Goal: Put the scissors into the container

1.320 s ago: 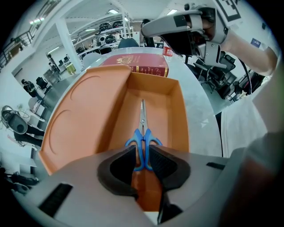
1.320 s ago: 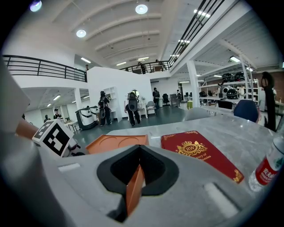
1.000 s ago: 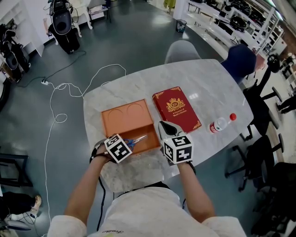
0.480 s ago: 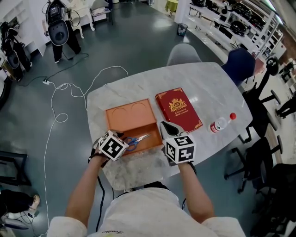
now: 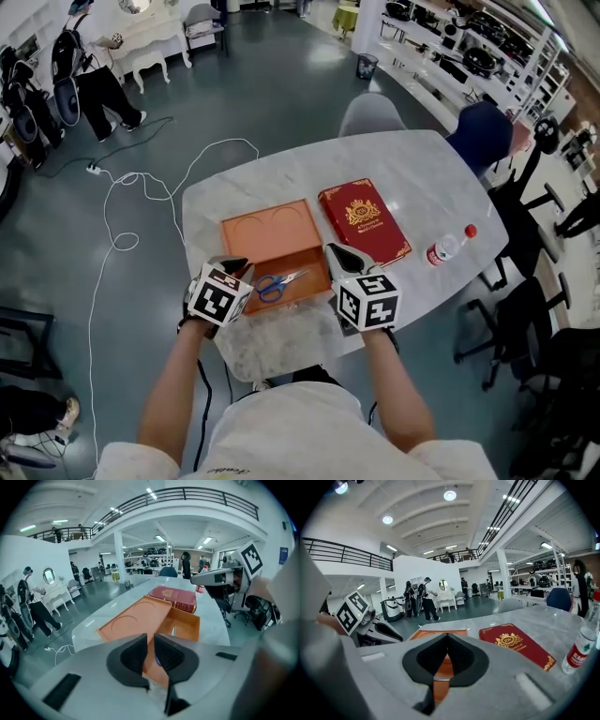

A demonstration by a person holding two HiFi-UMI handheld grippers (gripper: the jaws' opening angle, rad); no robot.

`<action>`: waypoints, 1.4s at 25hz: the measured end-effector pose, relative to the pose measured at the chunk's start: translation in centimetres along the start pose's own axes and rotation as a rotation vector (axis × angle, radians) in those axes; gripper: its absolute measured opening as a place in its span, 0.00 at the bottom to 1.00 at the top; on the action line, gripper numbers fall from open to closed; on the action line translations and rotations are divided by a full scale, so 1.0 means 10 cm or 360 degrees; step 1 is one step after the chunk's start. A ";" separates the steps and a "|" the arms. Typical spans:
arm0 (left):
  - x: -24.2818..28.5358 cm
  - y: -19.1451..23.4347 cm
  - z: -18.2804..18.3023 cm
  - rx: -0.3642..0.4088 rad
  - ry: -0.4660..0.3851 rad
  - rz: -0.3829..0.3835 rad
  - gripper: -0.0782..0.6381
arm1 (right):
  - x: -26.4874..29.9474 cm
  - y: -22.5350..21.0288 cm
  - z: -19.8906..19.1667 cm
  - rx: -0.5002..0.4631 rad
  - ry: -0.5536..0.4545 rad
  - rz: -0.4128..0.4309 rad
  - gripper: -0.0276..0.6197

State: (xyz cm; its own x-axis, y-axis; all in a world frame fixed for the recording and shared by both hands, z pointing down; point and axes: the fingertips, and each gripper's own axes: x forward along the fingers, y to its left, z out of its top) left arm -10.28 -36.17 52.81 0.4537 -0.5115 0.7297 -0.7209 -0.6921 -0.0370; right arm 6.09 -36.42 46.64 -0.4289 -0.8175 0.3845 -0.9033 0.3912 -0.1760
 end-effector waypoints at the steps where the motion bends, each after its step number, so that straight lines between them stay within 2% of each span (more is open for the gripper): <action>1: -0.04 0.01 0.02 -0.0017 -0.0033 0.0004 0.17 | -0.01 0.02 0.01 -0.0003 -0.0006 -0.0003 0.05; 6: -0.26 0.11 0.07 -0.0083 -0.0174 0.0051 0.16 | -0.09 0.11 0.09 -0.0014 -0.0042 -0.0009 0.05; 12: -0.57 0.21 0.19 -0.0292 -0.0456 0.0102 0.16 | -0.19 0.20 0.21 -0.0050 -0.0095 -0.0017 0.05; 15: -0.66 0.25 0.18 -0.0353 -0.0538 0.0155 0.15 | -0.23 0.23 0.23 -0.0095 -0.0111 -0.0022 0.05; 22: -0.76 0.27 0.19 -0.0359 -0.0576 0.0208 0.15 | -0.29 0.25 0.20 -0.0103 -0.0109 -0.0038 0.05; 35: -0.76 0.19 0.20 -0.0366 -0.0561 0.0212 0.15 | -0.35 0.23 0.20 -0.0108 -0.0100 -0.0035 0.05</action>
State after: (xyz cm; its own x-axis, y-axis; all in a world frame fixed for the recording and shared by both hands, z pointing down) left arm -14.04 -34.58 45.80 0.4708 -0.7587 0.4501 -0.8651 -0.4972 0.0668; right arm 5.52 -33.53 43.12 -0.4107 -0.8500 0.3298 -0.9108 0.3990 -0.1058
